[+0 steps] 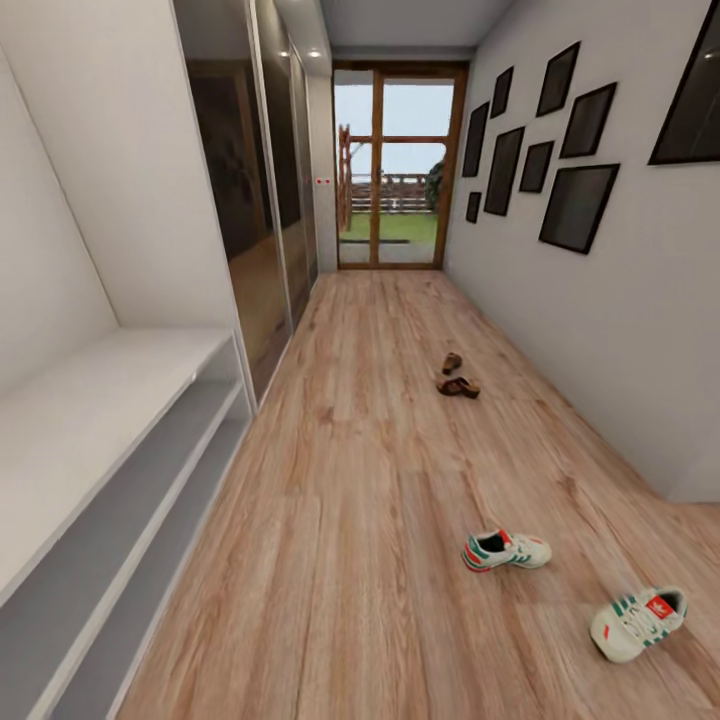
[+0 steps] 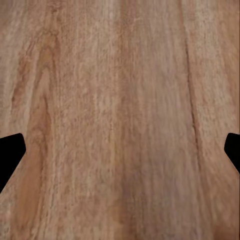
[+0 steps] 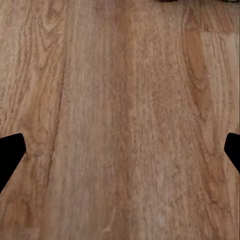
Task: Pick up the two gym shoes and the two sandals from the corridor floor and place them onto the hallstand (shoe rack) in the corridor, making sure they are on the rack and not on the floor. Arrange them so the two gym shoes are next to each other and the two sandals are next to each other.
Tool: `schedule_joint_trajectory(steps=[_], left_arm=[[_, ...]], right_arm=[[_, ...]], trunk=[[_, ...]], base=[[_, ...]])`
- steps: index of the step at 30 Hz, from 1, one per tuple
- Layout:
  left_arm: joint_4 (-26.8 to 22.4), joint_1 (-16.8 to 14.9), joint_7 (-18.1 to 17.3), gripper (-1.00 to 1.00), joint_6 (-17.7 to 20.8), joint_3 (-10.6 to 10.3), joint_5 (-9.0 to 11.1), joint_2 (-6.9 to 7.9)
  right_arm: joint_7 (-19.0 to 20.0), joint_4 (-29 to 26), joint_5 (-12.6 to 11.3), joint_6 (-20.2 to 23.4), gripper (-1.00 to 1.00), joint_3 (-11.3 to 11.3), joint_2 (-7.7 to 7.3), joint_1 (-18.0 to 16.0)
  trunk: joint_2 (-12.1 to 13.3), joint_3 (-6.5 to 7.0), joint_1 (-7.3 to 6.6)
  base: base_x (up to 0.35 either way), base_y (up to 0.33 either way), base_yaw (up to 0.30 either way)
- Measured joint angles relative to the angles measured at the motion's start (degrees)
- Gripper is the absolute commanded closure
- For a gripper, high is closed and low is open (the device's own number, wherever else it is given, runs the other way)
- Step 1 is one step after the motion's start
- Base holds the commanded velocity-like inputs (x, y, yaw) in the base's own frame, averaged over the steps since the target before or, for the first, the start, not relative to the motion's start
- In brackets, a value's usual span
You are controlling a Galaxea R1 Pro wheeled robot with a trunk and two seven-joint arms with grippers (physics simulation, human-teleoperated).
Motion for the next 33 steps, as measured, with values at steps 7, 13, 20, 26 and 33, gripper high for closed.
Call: schedule_joint_trajectory(steps=[7, 13, 20, 26, 33], left_arm=[[0.0, 0.0, 0.0, -1.0, 0.0, 0.0, 0.0, 0.0], [0.0, 0.0, 0.0, -1.0, 0.0, 0.0, 0.0, 0.0], [0.0, 0.0, 0.0, -1.0, 0.0, 0.0, 0.0, -0.02], [0.0, 0.0, 0.0, -1.0, 0.0, 0.0, 0.0, -0.04], [0.0, 0.0, 0.0, -1.0, 0.0, 0.0, 0.0, -0.05]], right_arm=[[0.0, 0.0, 0.0, 0.0, -1.0, 0.0, 0.0, 0.0], [0.0, 0.0, 0.0, 0.0, -1.0, 0.0, 0.0, 0.0], [0.0, 0.0, 0.0, 0.0, -1.0, 0.0, 0.0, 0.0], [0.0, 0.0, 0.0, 0.0, -1.0, 0.0, 0.0, 0.0], [0.0, -0.1, 0.0, 0.0, -1.0, 0.0, 0.0, 0.0]], trunk=[[0.0, 0.0, 0.0], [0.0, 0.0, 0.0], [0.0, 0.0, 0.0], [0.0, 0.0, 0.0], [0.0, 0.0, 0.0]], base=[[0.333, 0.128, 0.0], [0.331, 0.131, 0.0], [0.33, 0.133, 0.0], [0.329, 0.13, 0.0], [0.33, 0.096, 0.0]])
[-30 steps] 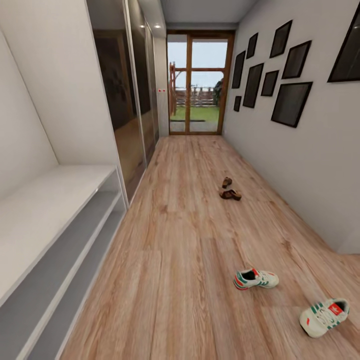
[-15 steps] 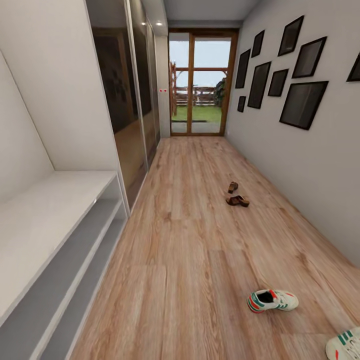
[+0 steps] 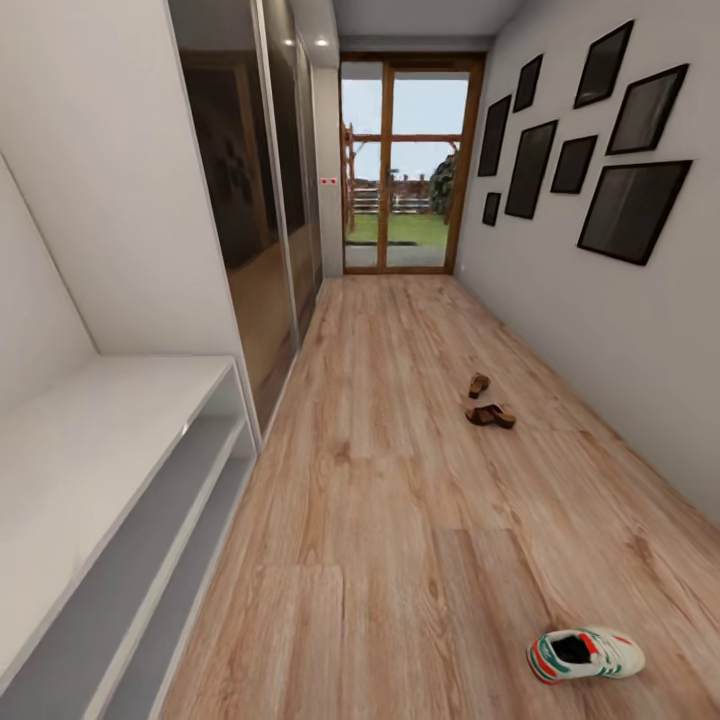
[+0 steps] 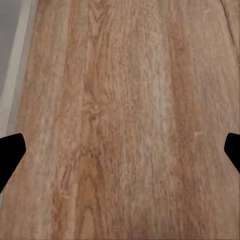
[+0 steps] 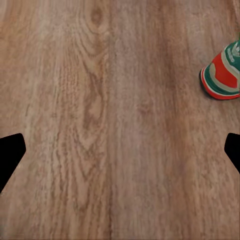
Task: Pick up the two gym shoes and the two sandals from the corridor floor and place them onto the hallstand (shoe rack) in the corridor, making sure they are on the rack and not on the floor. Arrange them so the two gym shoes are next to each other and the two sandals are next to each other.
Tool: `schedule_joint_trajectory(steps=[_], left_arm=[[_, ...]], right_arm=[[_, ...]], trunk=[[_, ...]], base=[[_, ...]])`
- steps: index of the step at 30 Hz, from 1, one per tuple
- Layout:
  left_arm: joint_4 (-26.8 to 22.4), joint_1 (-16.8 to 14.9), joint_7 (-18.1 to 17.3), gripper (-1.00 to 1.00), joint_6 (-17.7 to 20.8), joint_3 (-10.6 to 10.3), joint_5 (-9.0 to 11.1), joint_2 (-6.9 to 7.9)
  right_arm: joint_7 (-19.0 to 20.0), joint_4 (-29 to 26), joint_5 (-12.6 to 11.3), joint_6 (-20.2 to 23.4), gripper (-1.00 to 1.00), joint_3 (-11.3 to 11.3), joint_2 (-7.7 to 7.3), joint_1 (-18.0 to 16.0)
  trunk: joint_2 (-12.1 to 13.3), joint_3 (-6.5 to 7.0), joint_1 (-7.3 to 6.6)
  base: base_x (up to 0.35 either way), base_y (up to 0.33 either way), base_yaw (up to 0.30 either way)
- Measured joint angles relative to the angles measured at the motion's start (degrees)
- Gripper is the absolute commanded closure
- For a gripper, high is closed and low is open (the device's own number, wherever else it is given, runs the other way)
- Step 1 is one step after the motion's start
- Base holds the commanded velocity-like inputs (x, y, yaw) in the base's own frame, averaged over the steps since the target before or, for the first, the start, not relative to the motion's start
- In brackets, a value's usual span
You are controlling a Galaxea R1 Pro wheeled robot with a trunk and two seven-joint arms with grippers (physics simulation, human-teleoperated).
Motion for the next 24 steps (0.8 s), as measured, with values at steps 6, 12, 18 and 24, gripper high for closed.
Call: schedule_joint_trajectory(steps=[6, 12, 18, 24], left_arm=[[0.0, 0.0, 0.0, -1.0, 0.0, 0.0, 0.0, -0.03], [0.0, 0.0, 0.0, -1.0, 0.0, 0.0, 0.0, -0.04], [0.0, 0.0, 0.0, -1.0, 0.0, 0.0, 0.0, -0.04], [0.0, 0.0, 0.0, -1.0, 0.0, 0.0, 0.0, -0.04]], right_arm=[[0.0, 0.0, 0.0, 0.0, -1.0, 0.0, 0.0, 0.0], [0.0, 0.0, 0.0, 0.0, -1.0, 0.0, 0.0, 0.0], [0.0, -0.1, 0.0, 0.0, -1.0, 0.0, 0.0, 0.0], [0.0, -0.1, -0.1, 0.0, -1.0, 0.0, 0.0, 0.0]], trunk=[[0.0, 0.0, 0.0], [0.0, 0.0, 0.0], [0.0, 0.0, 0.0], [0.0, 0.0, 0.0]], base=[[0.332, 0.037, 0.0], [0.333, 0.009, 0.0], [0.334, 0.001, 0.0], [0.335, 0.0, 0.0]])
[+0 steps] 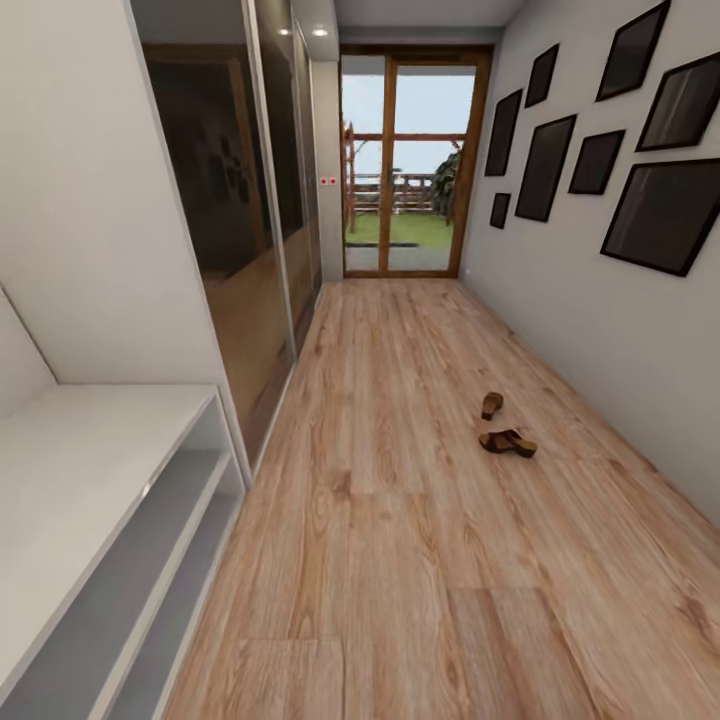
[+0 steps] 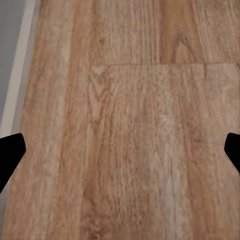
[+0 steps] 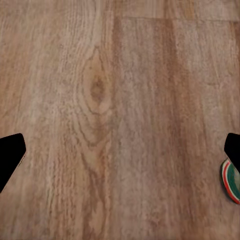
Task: Pick up the two gym shoes and the two sandals from the corridor floor and place them onto the hallstand (shoe rack) in the corridor, making sure they are on the rack and not on the floor. Arrange them so the two gym shoes are next to each other and the two sandals are next to each other.
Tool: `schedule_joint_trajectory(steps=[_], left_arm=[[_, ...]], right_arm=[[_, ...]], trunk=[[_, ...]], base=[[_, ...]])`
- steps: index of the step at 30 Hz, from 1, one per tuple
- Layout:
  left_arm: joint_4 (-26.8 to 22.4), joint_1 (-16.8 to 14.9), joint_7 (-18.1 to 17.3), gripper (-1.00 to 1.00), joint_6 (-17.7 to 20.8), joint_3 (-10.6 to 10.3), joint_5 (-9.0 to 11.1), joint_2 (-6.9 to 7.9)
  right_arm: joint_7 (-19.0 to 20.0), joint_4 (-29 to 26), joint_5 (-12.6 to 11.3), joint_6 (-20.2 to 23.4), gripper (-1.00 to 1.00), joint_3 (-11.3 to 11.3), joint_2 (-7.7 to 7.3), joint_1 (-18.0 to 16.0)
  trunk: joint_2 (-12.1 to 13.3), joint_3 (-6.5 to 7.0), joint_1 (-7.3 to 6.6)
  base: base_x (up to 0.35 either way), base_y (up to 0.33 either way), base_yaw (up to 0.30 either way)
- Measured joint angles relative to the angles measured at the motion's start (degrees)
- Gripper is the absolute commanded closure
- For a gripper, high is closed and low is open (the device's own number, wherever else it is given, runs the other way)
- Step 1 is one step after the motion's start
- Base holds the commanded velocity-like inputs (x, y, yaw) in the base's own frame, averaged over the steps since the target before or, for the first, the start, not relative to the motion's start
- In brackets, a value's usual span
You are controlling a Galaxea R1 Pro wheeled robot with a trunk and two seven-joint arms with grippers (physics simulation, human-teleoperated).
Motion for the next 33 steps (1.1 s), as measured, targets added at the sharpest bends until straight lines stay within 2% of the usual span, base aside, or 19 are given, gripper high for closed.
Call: schedule_joint_trajectory(steps=[13, 33], left_arm=[[0.0, 0.0, 0.0, -1.0, 0.0, 0.0, 0.0, 0.03], [0.0, 0.0, 0.0, -1.0, 0.0, 0.0, 0.0, 0.06]], right_arm=[[0.0, 0.0, 0.0, 0.0, -1.0, 0.0, 0.0, 0.0], [0.0, 0.0, 0.0, 0.0, -1.0, 0.0, 0.0, 0.0]], trunk=[[0.0, 0.0, 0.01], [0.0, 0.0, 0.02]], base=[[0.3, 0.0, 0.0], [0.051, 0.0, 0.0]])
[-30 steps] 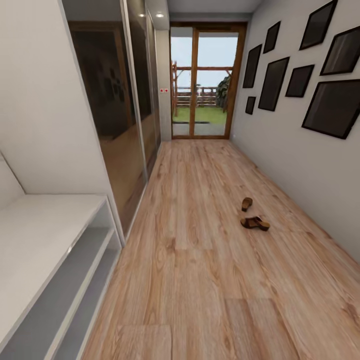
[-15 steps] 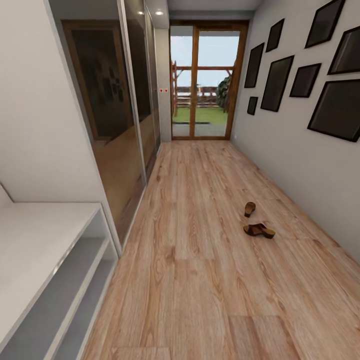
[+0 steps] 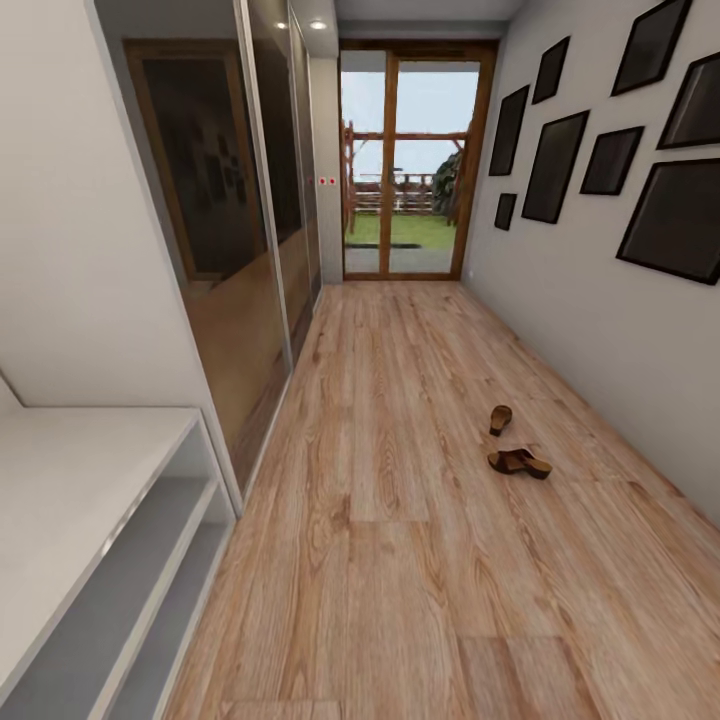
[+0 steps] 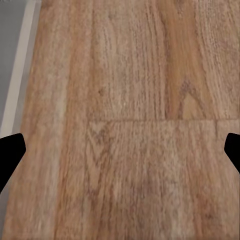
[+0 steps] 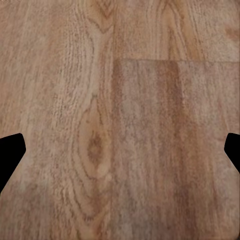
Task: Pick up the two gym shoes and the two sandals from the corridor floor and place them onto the hallstand (shoe rack) in the corridor, making sure they are on the rack and not on the floor. Arrange them so the two gym shoes are next to each other and the two sandals are next to each other.
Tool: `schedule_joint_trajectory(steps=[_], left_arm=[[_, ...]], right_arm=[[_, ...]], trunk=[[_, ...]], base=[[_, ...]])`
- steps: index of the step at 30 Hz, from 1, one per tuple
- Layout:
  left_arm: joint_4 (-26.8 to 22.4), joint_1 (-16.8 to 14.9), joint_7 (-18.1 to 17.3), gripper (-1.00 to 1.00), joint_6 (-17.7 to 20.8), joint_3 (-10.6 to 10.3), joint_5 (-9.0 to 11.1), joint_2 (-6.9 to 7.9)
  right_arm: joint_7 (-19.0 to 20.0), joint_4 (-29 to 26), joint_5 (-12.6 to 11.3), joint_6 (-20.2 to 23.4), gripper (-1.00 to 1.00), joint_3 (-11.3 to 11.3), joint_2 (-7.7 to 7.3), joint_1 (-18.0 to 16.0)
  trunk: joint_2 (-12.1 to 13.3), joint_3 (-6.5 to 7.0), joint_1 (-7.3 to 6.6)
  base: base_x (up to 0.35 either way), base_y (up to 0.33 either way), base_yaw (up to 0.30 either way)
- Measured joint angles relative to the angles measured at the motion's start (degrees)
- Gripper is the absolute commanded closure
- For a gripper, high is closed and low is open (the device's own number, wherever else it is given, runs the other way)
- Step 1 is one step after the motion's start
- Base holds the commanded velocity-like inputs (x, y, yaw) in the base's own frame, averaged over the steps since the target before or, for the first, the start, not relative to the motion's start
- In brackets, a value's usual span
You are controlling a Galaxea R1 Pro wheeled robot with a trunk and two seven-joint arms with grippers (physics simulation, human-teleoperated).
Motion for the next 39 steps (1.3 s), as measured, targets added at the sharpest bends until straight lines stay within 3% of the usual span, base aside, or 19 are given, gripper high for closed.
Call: schedule_joint_trajectory(steps=[15, 25, 39], left_arm=[[0.0, 0.0, 0.0, -1.0, 0.0, 0.0, 0.0, -0.05], [0.0, 0.0, 0.0, -1.0, 0.0, 0.0, 0.0, -0.06], [0.0, 0.0, 0.0, -1.0, 0.0, 0.0, 0.0, -0.06]], right_arm=[[0.0, 0.0, 0.0, 0.0, -1.0, 0.0, 0.0, 0.0], [0.0, 0.0, 0.0, 0.0, -1.0, 0.0, 0.0, 0.0], [0.0, 0.0, 0.0, 0.0, -1.0, 0.0, 0.0, 0.0]], trunk=[[0.0, 0.0, -0.01], [0.0, 0.0, 0.01], [0.0, 0.0, 0.01]], base=[[0.232, 0.044, 0.0], [0.064, 0.015, -0.014], [0.002, 0.0, -0.228]])
